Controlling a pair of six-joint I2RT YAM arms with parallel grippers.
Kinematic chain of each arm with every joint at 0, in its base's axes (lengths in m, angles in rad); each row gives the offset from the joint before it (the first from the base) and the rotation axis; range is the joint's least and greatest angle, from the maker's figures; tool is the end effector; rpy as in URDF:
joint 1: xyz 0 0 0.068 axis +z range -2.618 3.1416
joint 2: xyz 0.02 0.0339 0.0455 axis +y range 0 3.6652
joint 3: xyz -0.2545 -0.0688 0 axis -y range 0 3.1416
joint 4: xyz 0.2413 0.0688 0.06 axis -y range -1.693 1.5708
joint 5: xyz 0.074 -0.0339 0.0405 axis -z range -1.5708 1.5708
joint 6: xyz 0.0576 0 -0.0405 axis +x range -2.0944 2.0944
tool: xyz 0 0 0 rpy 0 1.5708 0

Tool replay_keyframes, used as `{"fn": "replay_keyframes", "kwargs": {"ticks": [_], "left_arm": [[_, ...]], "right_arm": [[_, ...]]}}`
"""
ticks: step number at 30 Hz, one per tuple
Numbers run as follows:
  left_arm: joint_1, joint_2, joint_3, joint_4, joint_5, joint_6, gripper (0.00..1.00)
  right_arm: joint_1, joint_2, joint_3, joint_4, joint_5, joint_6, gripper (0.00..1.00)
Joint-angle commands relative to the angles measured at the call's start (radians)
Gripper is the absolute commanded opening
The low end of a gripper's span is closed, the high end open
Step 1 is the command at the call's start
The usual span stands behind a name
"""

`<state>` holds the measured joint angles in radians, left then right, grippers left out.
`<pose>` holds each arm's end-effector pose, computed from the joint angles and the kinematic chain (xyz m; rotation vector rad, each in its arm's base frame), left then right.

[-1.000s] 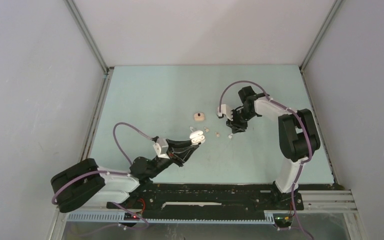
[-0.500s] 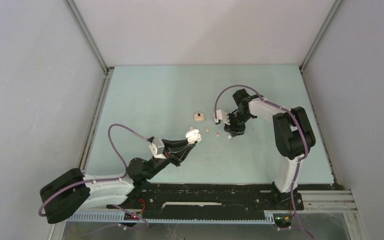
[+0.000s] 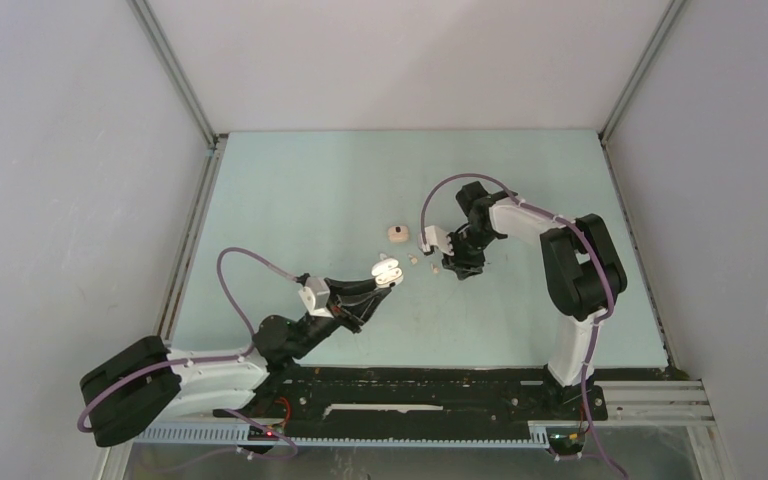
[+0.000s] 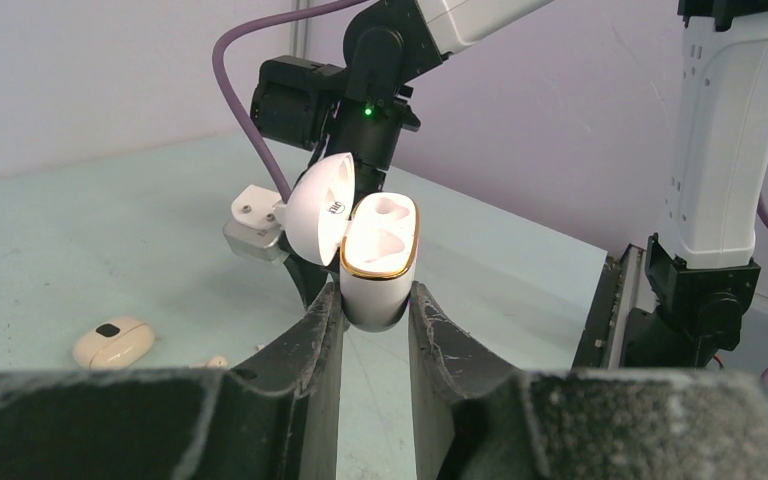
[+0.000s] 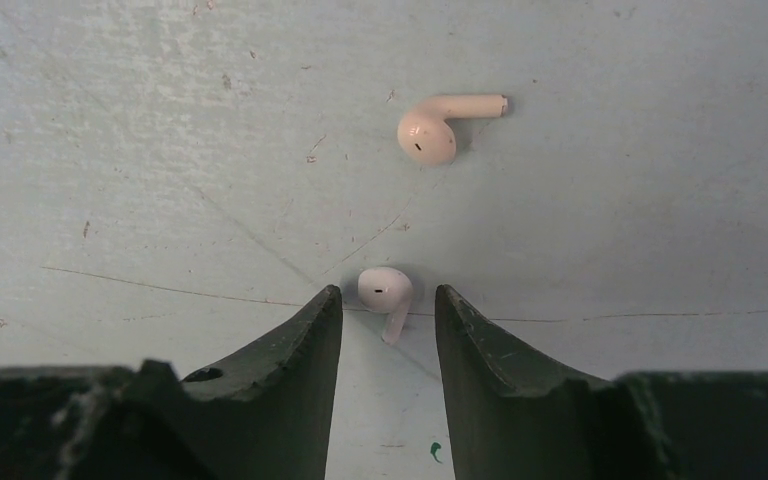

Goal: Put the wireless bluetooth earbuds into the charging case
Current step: Pick up the earbud from the center of the board.

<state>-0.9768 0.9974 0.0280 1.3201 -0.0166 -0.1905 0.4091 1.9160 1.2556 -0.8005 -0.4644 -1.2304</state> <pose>0.1080 -0.1582 0.2075 0.4774 1.1908 -1.0025 0.3083 0.1618 0.1276 -2.0762 1.8883 0.5468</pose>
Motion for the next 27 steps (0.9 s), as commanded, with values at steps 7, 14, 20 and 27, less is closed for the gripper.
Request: {"fn": "replay_keyframes", "kwargs": {"ticks": [7, 14, 20, 27], "left_arm": [[-0.001, 0.041, -0.014, 0.079, -0.002, 0.005, 0.0], [0.0, 0.064, -0.012, 0.1, 0.004, 0.003, 0.0], [0.0, 0.087, -0.021, 0.137, 0.003, -0.007, 0.0], [0.0, 0.104, -0.022, 0.152, 0.004, -0.011, 0.0]], "right_arm": [[0.003, 0.034, 0.021, -0.036, -0.025, 0.036, 0.36], [0.011, 0.046, 0.019, -0.029, -0.026, 0.065, 0.39], [0.024, 0.051, 0.02, -0.007, -0.001, 0.097, 0.36], [0.026, 0.049, 0.019, -0.013, 0.011, 0.109, 0.26]]}}
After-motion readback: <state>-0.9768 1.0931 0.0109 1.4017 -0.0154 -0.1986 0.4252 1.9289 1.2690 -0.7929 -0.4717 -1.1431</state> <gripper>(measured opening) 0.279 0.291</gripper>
